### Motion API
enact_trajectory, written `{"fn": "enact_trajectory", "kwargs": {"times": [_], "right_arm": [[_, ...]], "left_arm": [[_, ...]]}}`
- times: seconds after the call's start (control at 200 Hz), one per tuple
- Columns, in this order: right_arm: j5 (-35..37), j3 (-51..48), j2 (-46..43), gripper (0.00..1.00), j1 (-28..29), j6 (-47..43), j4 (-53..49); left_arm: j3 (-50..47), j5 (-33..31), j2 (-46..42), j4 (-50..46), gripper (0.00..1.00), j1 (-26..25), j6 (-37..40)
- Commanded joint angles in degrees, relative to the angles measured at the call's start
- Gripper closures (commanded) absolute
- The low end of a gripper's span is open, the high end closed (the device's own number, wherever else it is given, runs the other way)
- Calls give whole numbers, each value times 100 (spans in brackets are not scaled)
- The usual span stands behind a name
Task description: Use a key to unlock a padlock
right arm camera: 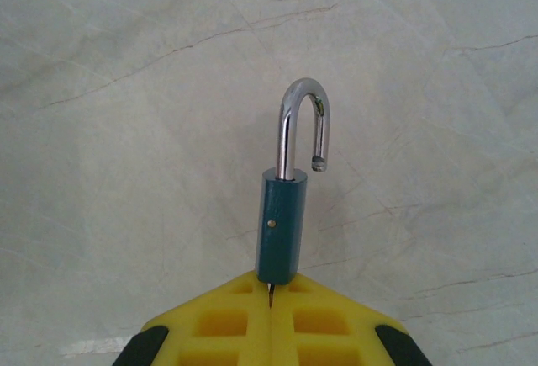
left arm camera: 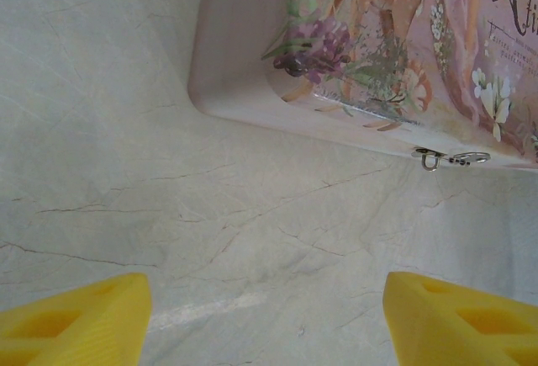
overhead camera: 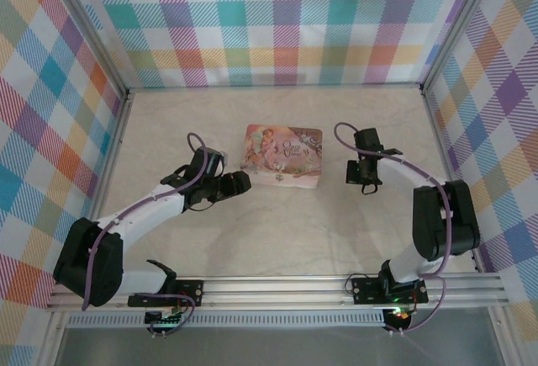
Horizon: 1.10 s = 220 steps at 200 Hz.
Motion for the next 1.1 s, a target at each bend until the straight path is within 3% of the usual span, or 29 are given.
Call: {"fn": "enact_trajectory", "kwargs": {"times": [0.0,0.27,0.54,0.81,0.87,0.905,0.945,0.95,0.965,0.975,1.095], "right_arm": [[-186,260,176,100,-65,47,-226],[-431,574,584,95,-173,-68,-399],[-437,439,232,74,-171,1,-311],[-407,145,-630,59,-166,-59,-277],[-443,51,-867,54,-171,-44,-197],[-441,-3,-998,51,-171,-59,-142],[-436,-67,-1164,45,-171,-69,-58],[-443,-75,-1184,40,-171,-69,-46],[-442,-81,-1238,8,-171,-66,-28],[-435,-96,-1274,2,-171,-68,-15],[-549,-190,-1676,0,-171,-146,265]], "left_arm": [[-36,24,-49,149,27,-20,21],[-110,29,-70,169,27,-20,-9],[-139,-45,-195,104,27,32,-13],[-3,-264,-279,-55,25,137,35],[36,-375,-306,-84,21,169,71],[71,-454,-315,-87,1,195,97],[119,-515,-323,-86,0,233,140],[123,-519,-324,-181,0,234,143],[140,-537,-324,-261,0,246,161],[157,-551,-324,-278,0,255,167],[409,-745,-310,-407,0,404,287]]}}
